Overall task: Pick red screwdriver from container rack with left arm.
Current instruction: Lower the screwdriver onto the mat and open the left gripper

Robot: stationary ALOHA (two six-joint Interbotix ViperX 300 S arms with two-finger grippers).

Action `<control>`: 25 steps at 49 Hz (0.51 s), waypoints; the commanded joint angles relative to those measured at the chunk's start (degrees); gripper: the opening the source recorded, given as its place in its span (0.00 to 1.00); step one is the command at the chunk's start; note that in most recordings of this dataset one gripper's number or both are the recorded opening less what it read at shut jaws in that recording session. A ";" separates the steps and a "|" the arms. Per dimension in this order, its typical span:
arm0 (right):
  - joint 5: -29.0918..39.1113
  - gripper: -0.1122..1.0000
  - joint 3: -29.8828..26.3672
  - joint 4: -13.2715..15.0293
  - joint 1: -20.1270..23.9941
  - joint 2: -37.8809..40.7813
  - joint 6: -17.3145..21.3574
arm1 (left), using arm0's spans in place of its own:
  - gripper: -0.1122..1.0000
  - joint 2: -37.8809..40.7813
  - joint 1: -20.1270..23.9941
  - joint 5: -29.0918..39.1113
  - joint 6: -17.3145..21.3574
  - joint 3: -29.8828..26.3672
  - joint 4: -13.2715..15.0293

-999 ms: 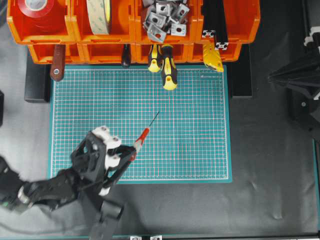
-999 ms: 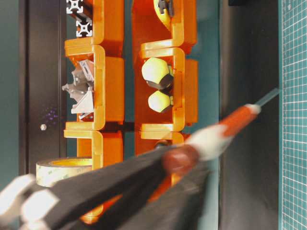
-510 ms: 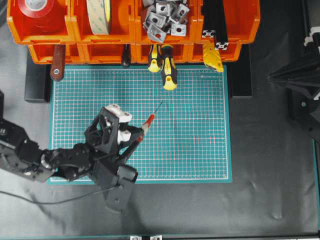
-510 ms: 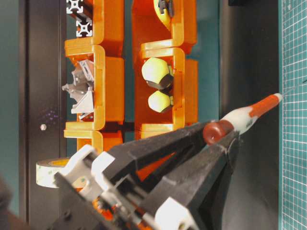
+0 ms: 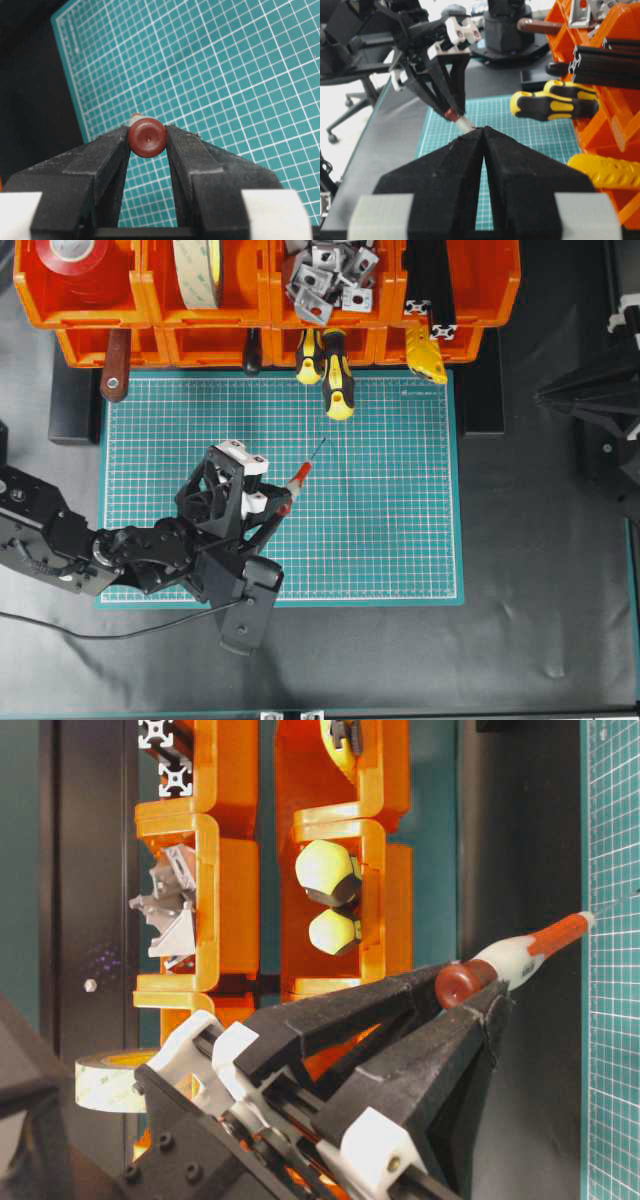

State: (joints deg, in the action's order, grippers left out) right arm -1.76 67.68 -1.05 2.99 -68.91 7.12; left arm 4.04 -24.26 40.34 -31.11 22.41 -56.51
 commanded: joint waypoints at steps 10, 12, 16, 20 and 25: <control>0.09 0.11 -2.02 -0.09 0.09 0.44 0.00 | 0.83 -1.05 0.09 -3.08 -3.16 -0.26 -0.18; 0.18 0.11 -2.02 -0.09 0.09 0.44 0.00 | 0.89 -1.05 0.09 -3.96 -4.22 -0.09 -0.18; 0.26 0.11 -2.02 -0.09 0.09 0.44 0.00 | 0.91 -1.05 0.09 -5.19 -6.77 0.18 -0.18; 0.35 0.11 -2.02 0.00 0.09 0.44 0.00 | 0.88 -1.41 0.09 -5.89 -9.05 0.70 -0.09; 0.44 0.11 -2.02 -0.09 0.09 0.44 0.00 | 0.88 -2.20 0.09 -5.98 -12.13 1.14 -0.18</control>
State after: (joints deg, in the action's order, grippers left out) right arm -1.14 67.68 -1.05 2.99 -68.91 7.12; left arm 4.04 -24.26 34.63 -41.31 23.82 -56.43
